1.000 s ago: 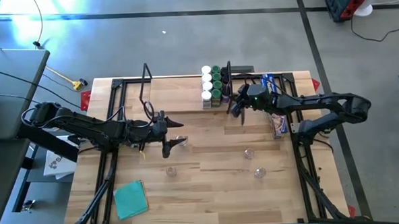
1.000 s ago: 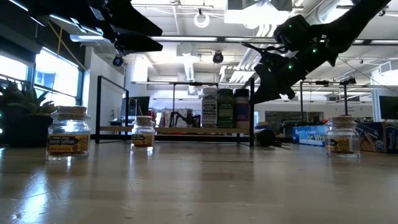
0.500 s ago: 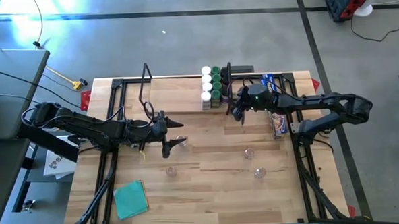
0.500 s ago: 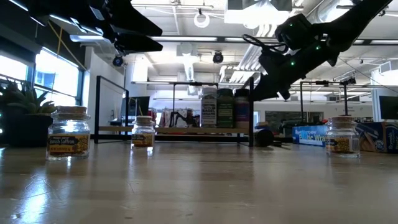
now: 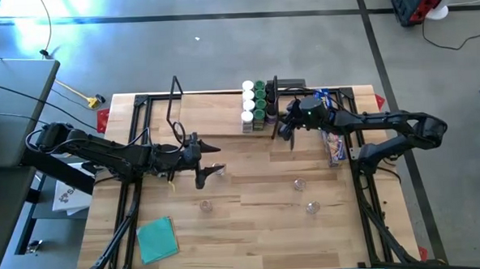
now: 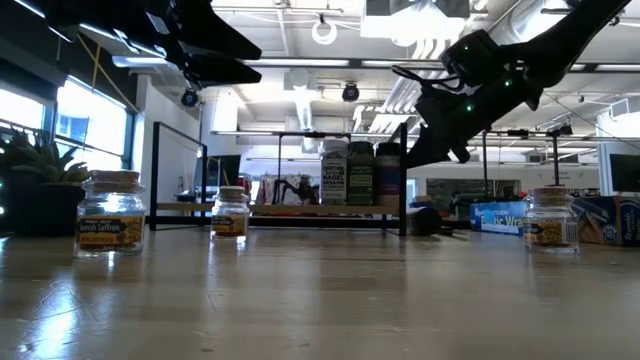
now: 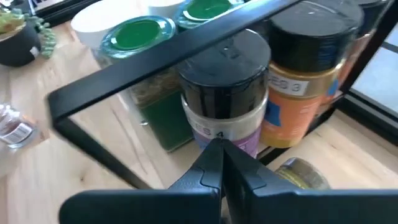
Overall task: Shelf spices
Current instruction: Adjust the black seasoning bottles on the shelf
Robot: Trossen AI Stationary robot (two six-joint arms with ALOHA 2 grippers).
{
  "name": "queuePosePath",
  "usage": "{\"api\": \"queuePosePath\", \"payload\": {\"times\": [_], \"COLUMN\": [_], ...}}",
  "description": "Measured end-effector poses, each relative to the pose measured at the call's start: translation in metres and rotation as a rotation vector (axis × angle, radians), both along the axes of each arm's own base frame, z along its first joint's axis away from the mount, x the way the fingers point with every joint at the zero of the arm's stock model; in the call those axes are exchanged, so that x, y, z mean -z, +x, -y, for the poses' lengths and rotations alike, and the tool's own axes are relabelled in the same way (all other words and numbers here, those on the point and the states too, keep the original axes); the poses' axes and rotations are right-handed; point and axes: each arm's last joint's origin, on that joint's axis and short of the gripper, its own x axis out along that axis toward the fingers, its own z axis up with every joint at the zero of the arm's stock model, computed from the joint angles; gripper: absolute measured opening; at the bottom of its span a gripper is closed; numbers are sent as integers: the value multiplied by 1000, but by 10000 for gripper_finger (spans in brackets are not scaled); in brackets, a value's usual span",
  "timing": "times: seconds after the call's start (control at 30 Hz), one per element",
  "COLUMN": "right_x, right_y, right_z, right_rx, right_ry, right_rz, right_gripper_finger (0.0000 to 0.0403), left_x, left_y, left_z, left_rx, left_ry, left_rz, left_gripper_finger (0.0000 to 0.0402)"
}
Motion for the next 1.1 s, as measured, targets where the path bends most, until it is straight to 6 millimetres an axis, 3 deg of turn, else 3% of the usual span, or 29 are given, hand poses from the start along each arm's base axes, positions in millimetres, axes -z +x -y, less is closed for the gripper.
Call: {"api": "queuePosePath", "payload": {"times": [0.47,0.67,0.77,0.97,1.1], "right_x": [-7,-23,-20,-2,10], "right_y": [-7,-22,-23,-13,-6], "right_z": [2,-14,-27,-49,-47], "right_rx": [125,115,51,-70,85], "right_ry": [-95,-115,-83,-62,-99], "right_rz": [-43,-87,-150,-279,-322], "right_gripper_finger": [0,0,7,83,148], "left_x": [0,0,0,0,0], "left_y": [0,0,0,0,0], "left_z": [0,0,0,0,0], "left_rx": [-1,-1,1,-8,-7], "left_ry": [0,1,7,12,12], "left_rz": [-1,-3,-4,-4,-5], "left_gripper_finger": [284,284,284,284,284]}}
